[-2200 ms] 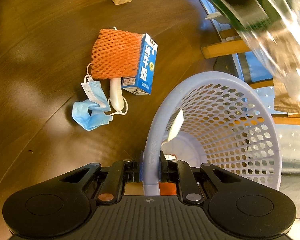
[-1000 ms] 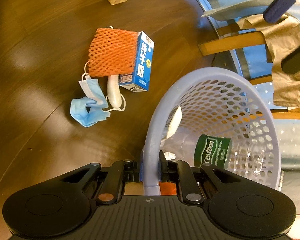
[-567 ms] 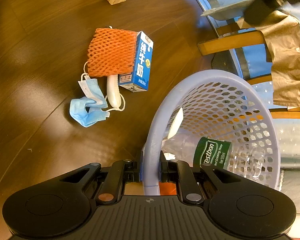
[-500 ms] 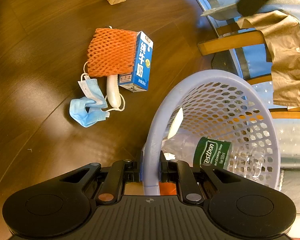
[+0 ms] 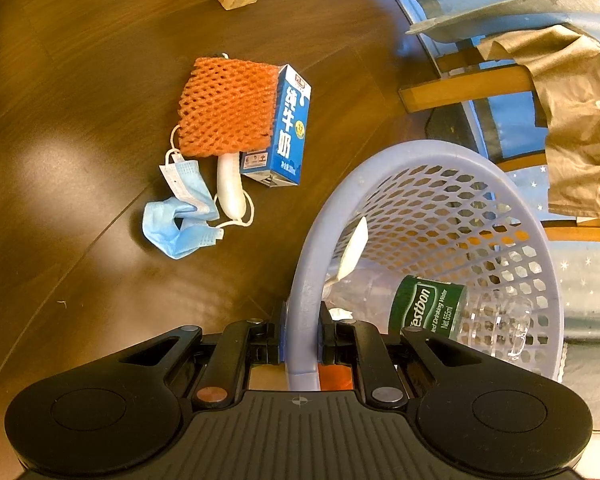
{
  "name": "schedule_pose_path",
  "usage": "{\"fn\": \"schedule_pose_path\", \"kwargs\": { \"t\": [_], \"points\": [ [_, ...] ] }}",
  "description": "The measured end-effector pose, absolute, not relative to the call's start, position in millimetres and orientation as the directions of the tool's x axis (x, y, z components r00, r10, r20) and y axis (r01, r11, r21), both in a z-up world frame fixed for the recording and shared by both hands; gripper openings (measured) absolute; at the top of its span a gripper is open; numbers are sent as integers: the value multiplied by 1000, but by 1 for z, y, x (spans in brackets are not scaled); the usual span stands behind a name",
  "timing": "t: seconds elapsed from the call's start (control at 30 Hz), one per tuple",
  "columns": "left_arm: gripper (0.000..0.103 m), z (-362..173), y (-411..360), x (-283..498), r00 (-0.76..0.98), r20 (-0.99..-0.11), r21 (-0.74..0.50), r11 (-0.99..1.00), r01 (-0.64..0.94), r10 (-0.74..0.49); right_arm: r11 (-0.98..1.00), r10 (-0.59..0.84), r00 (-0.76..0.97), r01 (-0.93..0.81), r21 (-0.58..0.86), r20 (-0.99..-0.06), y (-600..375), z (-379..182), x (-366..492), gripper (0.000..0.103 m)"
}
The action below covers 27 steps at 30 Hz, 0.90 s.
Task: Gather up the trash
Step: 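Move the left gripper to the white paper bag on the floor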
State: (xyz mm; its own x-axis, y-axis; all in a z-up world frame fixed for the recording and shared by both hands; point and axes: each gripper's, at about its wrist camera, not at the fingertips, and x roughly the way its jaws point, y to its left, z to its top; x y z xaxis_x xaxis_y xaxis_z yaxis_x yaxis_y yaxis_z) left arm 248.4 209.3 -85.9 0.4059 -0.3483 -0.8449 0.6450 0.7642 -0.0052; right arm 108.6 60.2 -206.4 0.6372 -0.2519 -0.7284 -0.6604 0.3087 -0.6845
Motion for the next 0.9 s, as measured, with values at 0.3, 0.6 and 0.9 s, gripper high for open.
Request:
{"fn": "schedule_pose_path", "kwargs": {
  "t": [0.3,0.6,0.9],
  "points": [
    [74,-111,262,242,464,-848,60,821,567,-258,307,-253,632,-665,-680,-733,67,-208,111,10],
    [75,-140,291,253,487,-849,170,766,619,-205,298,-250,631,-671,-679,-734,74,-211,113,10],
    [83,-179,297,265,490,-858,255,700,668,-156,306,-252,630,-669,-678,-735,74,-208,114,10]
  ]
}}
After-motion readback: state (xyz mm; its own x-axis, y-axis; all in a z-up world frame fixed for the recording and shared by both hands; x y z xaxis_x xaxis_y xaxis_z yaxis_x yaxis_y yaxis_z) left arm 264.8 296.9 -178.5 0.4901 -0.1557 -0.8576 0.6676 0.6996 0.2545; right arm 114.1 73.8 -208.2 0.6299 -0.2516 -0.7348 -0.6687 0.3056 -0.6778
